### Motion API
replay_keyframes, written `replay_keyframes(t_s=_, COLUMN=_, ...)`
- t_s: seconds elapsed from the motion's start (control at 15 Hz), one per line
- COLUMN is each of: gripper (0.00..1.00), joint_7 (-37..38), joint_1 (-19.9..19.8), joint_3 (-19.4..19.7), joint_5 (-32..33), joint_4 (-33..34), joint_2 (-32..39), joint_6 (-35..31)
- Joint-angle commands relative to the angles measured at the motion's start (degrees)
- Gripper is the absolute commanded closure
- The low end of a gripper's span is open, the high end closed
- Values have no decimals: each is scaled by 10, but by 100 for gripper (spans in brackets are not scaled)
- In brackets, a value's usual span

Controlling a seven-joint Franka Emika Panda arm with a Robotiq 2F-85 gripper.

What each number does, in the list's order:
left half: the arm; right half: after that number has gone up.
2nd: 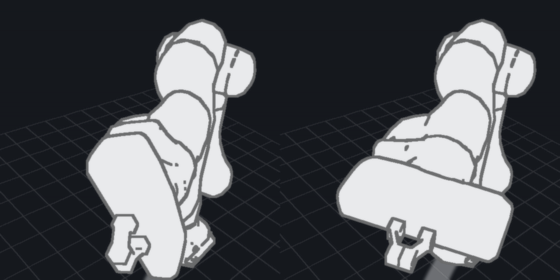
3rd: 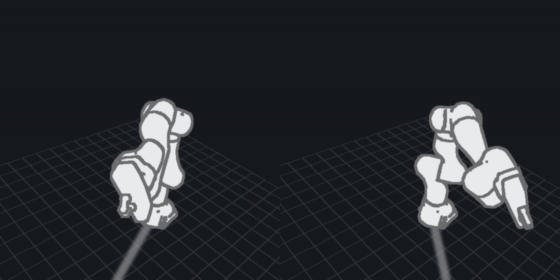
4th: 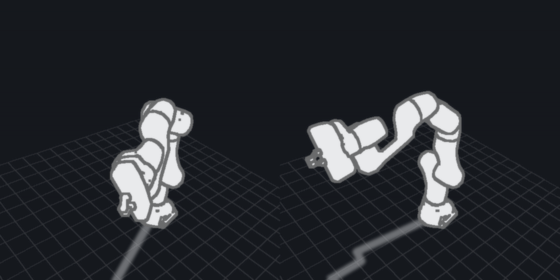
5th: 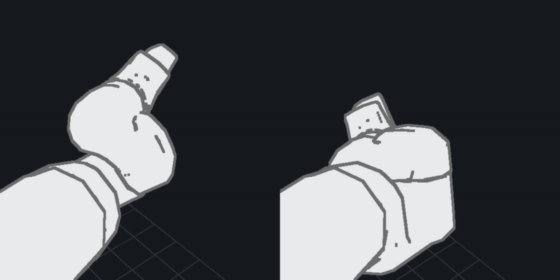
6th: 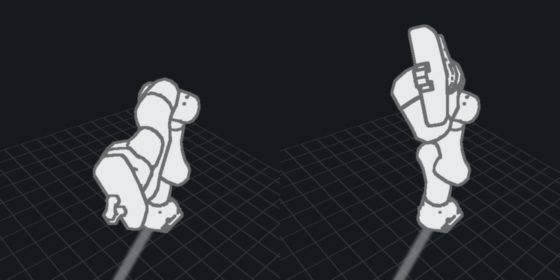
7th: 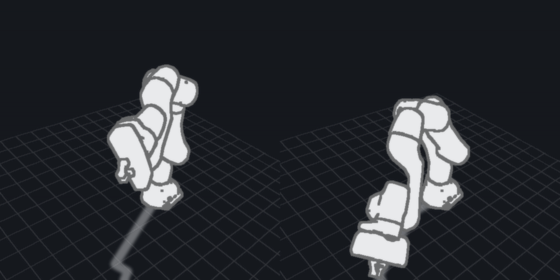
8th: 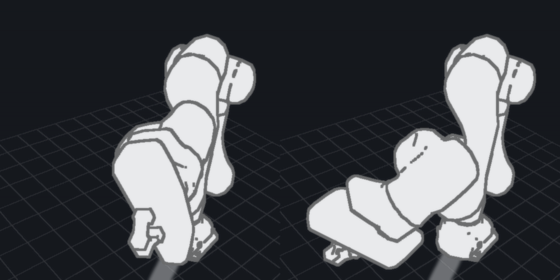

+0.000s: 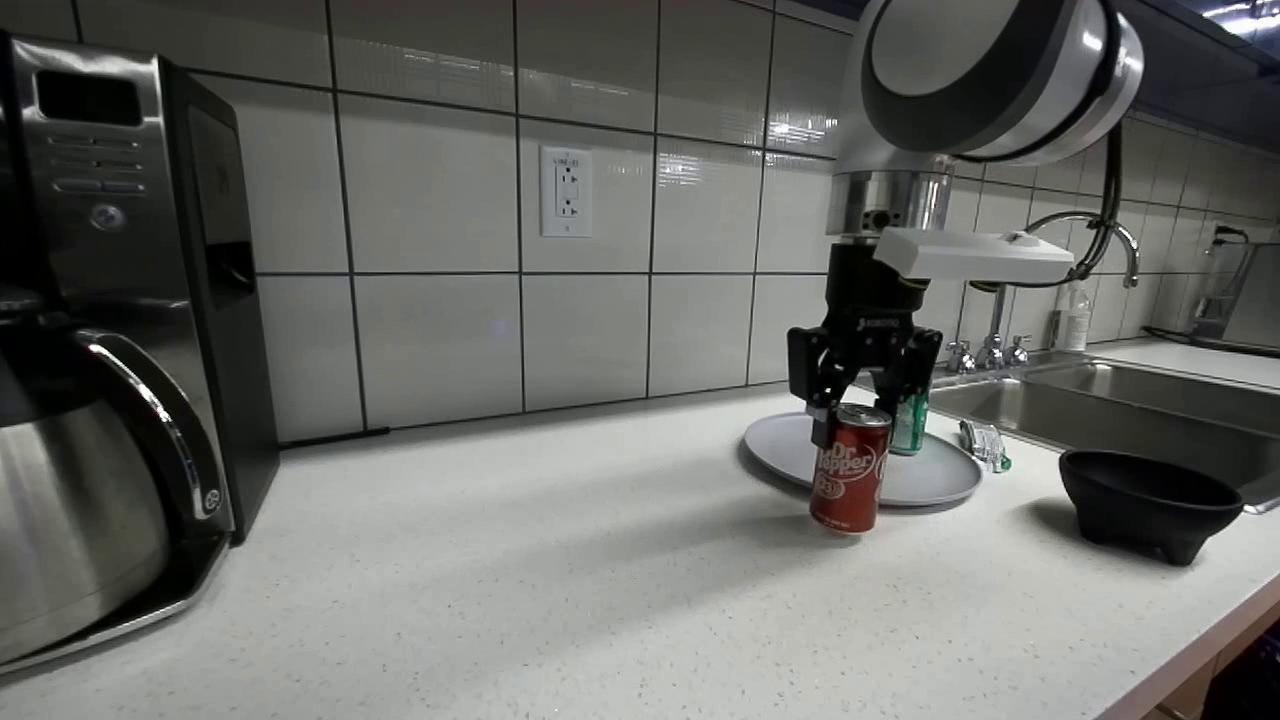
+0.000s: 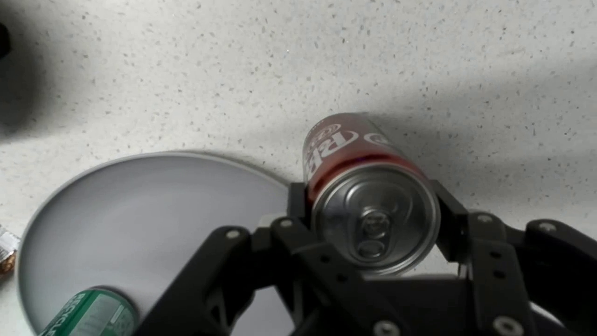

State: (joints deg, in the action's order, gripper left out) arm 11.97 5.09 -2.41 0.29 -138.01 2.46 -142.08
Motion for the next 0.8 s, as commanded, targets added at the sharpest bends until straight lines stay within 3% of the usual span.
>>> replay_keyframes(t_s=0.0, gripper=62, joint_7=-13, joint_1=-5, joint_3=-4, joint_5=-3, joint_4=4, joint_2=-28, joint_6=-5)
replay_keyframes(t_s=0.73, gripper=62, joint_7=-34, joint_1=-32, joint_3=24, joint_5=-1, joint_4=49, joint_2=-16, joint_6=-6)
